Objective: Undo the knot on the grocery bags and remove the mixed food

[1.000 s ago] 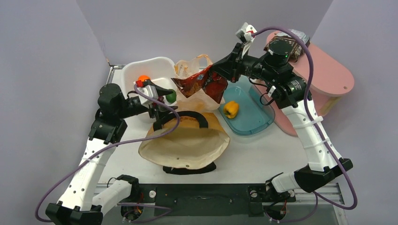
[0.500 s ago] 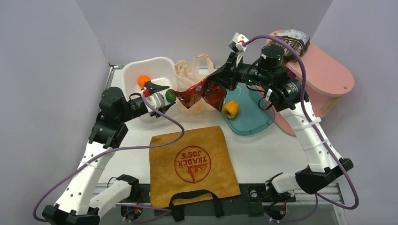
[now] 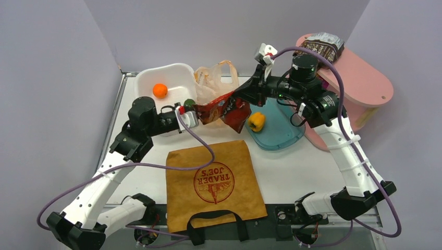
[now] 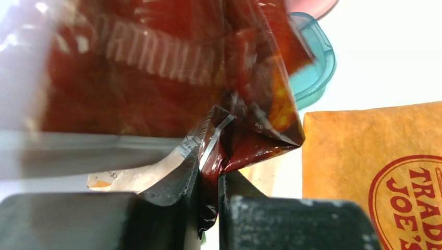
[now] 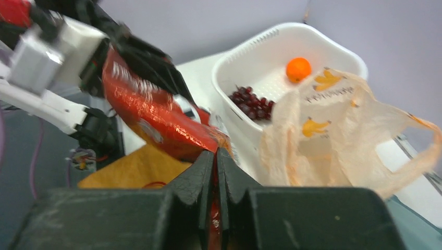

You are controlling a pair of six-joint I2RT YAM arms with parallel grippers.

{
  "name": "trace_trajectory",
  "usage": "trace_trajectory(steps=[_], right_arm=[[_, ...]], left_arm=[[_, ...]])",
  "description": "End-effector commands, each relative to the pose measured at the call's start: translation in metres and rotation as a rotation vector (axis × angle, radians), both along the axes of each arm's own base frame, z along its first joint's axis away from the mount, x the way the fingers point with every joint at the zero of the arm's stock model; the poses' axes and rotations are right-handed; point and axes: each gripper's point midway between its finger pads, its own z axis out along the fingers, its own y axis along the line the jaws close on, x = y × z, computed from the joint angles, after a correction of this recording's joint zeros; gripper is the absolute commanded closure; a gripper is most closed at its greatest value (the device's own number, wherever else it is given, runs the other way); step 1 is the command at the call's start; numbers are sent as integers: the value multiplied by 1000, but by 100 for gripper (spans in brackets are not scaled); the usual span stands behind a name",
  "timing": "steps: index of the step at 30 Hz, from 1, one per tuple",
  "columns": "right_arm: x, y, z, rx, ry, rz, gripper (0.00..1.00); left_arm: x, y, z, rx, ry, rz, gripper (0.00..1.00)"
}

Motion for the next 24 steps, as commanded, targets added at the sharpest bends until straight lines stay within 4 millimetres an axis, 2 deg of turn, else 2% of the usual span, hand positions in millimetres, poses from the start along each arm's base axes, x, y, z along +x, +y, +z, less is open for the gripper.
trace_trajectory(steps=[1,2,3,4,5,6,8,12,16,21,22,24], right_arm=[[1,-48,-26,-155,-110,-46,92],[-1,-57,-37,-202,-119,-49,75],[-8,-66,-56,-285,-130,-21,67],[-17,-73,-70,-341,-108,-5,51],[-21,-72,-75,-376,-151,27,45],[-27,-70,-79,-404,-171,51,36],[-33,-59,-76,-424,-228,80,27],[-32,-30,-57,-353,-262,89,21],[-27,-6,-52,-275,-194,105,13],[-26,21,-36,-155,-151,105,11],[-25,27,-34,-134,-152,98,12],[-16,32,-33,-122,-141,68,31]], left_arm=[[14,25,54,-233,65,106,100],[9,25,58,-281,135,77,100],[12,32,63,-300,154,90,100],[10,31,58,-296,206,63,100],[9,33,62,-292,203,59,100],[8,31,54,-257,215,43,100],[6,28,52,-219,198,16,100],[3,22,53,-182,179,-28,100],[3,16,59,-180,194,-37,100],[-3,4,63,-183,203,-60,100],[-4,3,64,-189,204,-65,100],[-3,1,72,-227,227,-64,100]])
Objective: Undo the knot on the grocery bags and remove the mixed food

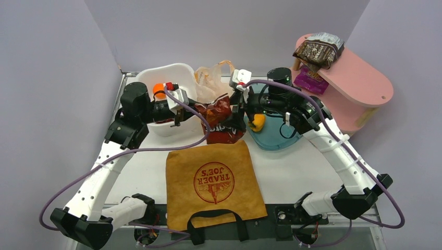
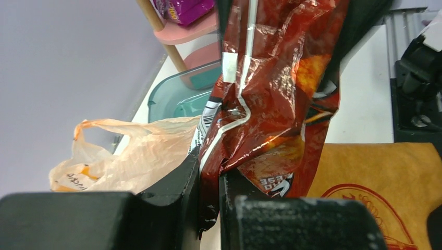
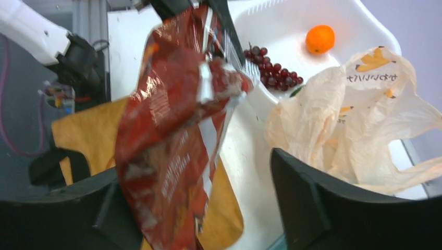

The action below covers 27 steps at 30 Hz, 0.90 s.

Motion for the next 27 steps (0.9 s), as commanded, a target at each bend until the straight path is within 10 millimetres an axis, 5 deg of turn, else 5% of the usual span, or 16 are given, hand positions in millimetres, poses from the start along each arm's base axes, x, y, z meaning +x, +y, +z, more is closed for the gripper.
trace_trajectory(steps=[1,2,3,4,8,9,11,14,17,19,27], right_arm=[[15,19,37,140,-31,-50,55],[17,16,37,140,-9,-64,69],[25,8,42,151,-3,-93,94],[27,1,44,164,29,-121,98],[50,-52,61,255,71,-303,100],[51,-66,69,289,54,-346,100],[47,-81,87,347,20,-389,100],[42,-98,113,430,-29,-446,100],[35,-118,136,526,-67,-497,100],[29,-128,140,553,-92,-525,100],[20,-195,176,611,-318,-826,100]], left_arm=[[-4,-5,40,-98,-20,-12,100],[0,-2,44,-115,-6,6,100],[4,0,48,-148,27,21,100],[13,7,49,-164,46,55,100],[51,37,48,-240,137,265,95],[55,40,46,-245,147,282,75],[59,41,46,-267,161,293,62],[61,33,49,-310,199,256,59],[53,24,55,-341,202,174,71],[53,18,57,-354,213,172,60],[53,1,46,-304,216,141,53]])
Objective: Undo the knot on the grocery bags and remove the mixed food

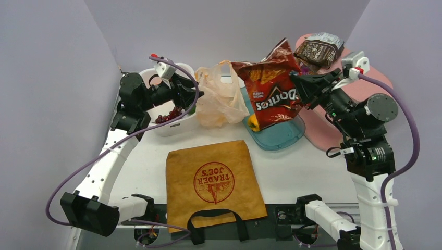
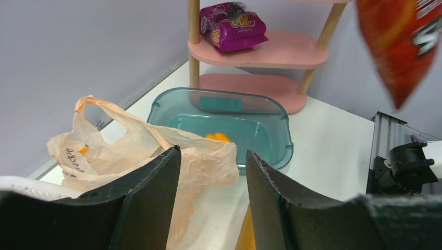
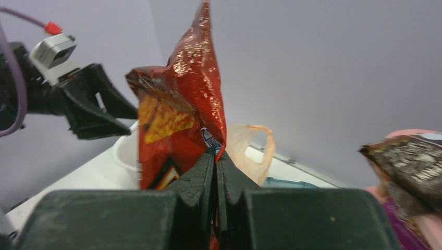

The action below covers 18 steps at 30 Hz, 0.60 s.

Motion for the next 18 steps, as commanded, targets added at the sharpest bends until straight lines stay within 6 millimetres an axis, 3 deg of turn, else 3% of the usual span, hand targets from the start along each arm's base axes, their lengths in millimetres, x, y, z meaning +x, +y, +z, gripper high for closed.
trace_trajectory(steps=[1,4,10,18], right_arm=[[1,-49,44,45,-152,-263,100],[-3,-86,54,47,-188,-457,100],[-4,-153,47,3,-184,-812,100],[13,-201,44,-36,-149,-999,100]], left_arm=[[-6,-10,20,-14,-74,-25,53],[-11,-16,18,3,-84,-39,51],[-15,-24,16,16,-98,-49,51],[-13,-30,17,13,-111,-58,52]])
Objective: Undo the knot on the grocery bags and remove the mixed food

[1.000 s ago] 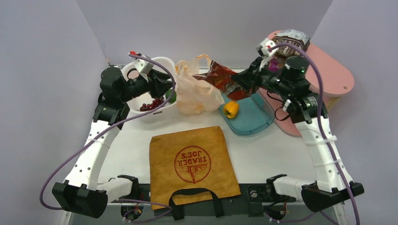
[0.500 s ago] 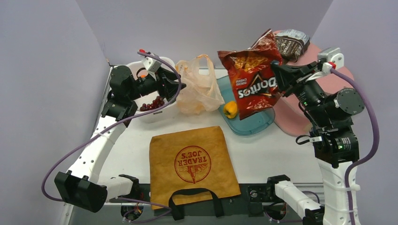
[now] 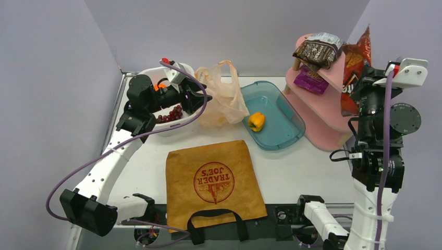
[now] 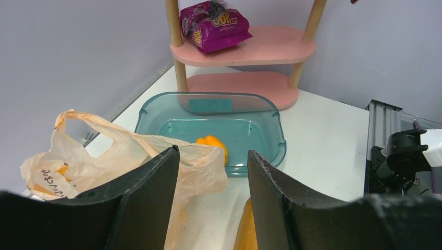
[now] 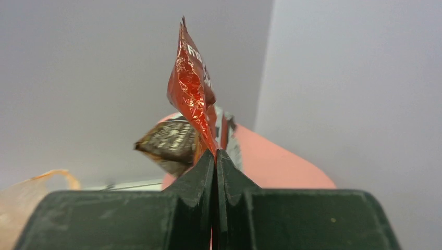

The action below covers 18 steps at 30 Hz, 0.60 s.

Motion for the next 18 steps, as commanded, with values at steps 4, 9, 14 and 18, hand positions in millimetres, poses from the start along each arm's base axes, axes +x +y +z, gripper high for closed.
trace_trajectory(steps=[4,9,14,18], right_arm=[[25,-51,17,85,-15,-121,100],[61,-83,12,179,-9,-90,100],[102,-115,-12,221,45,-119,100],[126,-139,-29,205,92,-185,100]], left_arm=[[-1,-1,23,-29,-76,11,52],[-2,1,20,-28,-84,24,52],[0,2,15,-22,-81,37,52],[2,3,11,-11,-82,45,52]])
